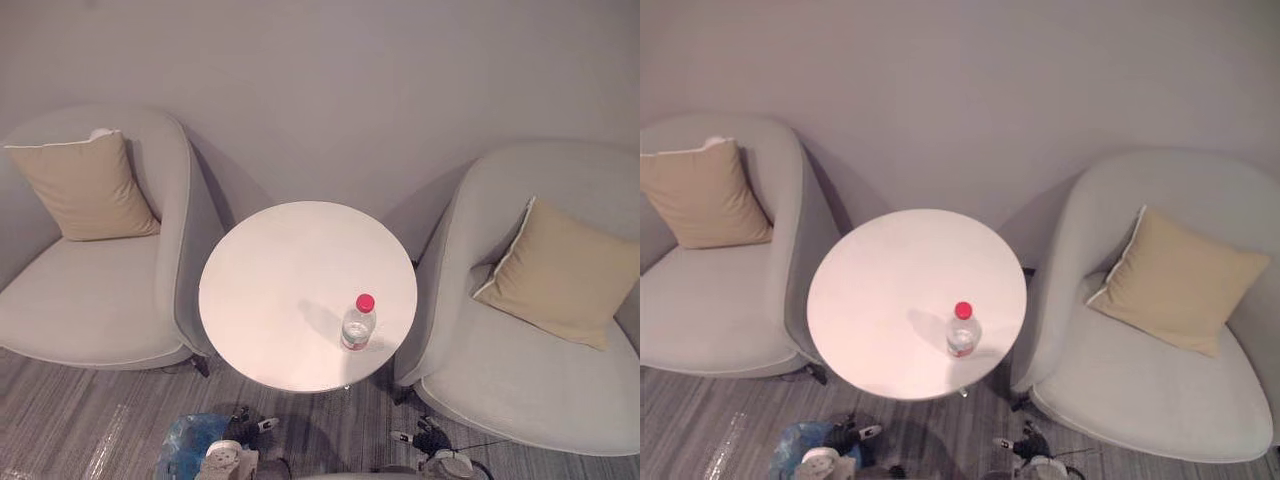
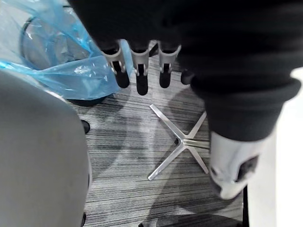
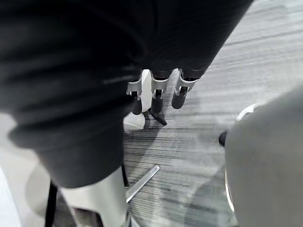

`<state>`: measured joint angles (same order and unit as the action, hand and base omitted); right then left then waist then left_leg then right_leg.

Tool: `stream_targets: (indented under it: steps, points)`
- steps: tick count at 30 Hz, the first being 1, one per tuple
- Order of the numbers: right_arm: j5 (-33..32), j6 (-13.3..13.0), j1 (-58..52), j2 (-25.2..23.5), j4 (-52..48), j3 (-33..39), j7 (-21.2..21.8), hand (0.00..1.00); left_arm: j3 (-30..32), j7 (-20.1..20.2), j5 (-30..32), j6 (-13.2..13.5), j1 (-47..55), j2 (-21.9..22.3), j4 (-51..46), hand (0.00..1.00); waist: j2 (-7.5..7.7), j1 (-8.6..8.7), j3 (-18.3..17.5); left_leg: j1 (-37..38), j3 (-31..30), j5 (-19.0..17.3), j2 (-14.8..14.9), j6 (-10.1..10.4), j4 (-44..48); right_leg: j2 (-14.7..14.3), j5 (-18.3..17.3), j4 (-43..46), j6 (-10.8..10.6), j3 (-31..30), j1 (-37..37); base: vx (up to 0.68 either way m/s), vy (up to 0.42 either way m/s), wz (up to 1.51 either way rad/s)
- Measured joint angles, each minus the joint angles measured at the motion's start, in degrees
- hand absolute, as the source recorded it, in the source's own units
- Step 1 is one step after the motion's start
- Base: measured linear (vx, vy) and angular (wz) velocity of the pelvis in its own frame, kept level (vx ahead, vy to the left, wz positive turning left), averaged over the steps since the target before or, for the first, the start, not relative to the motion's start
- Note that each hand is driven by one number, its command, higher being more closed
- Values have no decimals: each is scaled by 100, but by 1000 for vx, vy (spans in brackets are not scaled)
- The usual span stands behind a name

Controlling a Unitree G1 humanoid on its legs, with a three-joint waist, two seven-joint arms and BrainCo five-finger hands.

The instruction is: Gather rubbish on tea table into small bin, then transfer packed bag to large trash can.

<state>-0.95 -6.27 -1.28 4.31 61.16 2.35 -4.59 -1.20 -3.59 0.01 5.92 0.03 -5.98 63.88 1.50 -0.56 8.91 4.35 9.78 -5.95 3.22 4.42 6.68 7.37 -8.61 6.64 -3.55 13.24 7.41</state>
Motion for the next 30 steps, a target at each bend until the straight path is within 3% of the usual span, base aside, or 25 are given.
stream_targets:
  steps: [6,7,12,22,30]
  points:
    - [541,-51,-366,266,-1554,-438,-151,0,-2,-87,0,5,12,-3,24,0,15,12,-11,104,-4,158,23,-24,-279,-75,124,-119,55,-156,-3,-11,-29,-10]
    - [665,-120,-500,362,-2185,-491,-168,0,-2,-111,-1,7,23,0,24,0,19,15,-14,179,-2,159,24,-25,-342,-88,160,-130,55,-224,10,-42,8,-18]
    - [1222,-331,-790,369,-3311,-632,-209,0,-106,-114,-2,95,74,-25,8,0,102,18,-85,196,9,191,-9,-72,-377,-87,335,-342,8,-314,28,-74,25,-10]
    - [2079,-585,-907,544,-4245,-1063,-335,0,-353,-113,-1,132,114,-48,-36,0,76,22,-89,401,-183,550,-85,-81,-789,-54,427,-402,-33,-287,101,-98,2,5]
    - [2112,-616,-704,598,-4270,-1204,-555,0,-431,-106,-1,221,139,-52,-39,0,20,14,-95,382,-406,706,-117,-73,-1051,-59,440,-445,-83,-176,59,-37,-10,10]
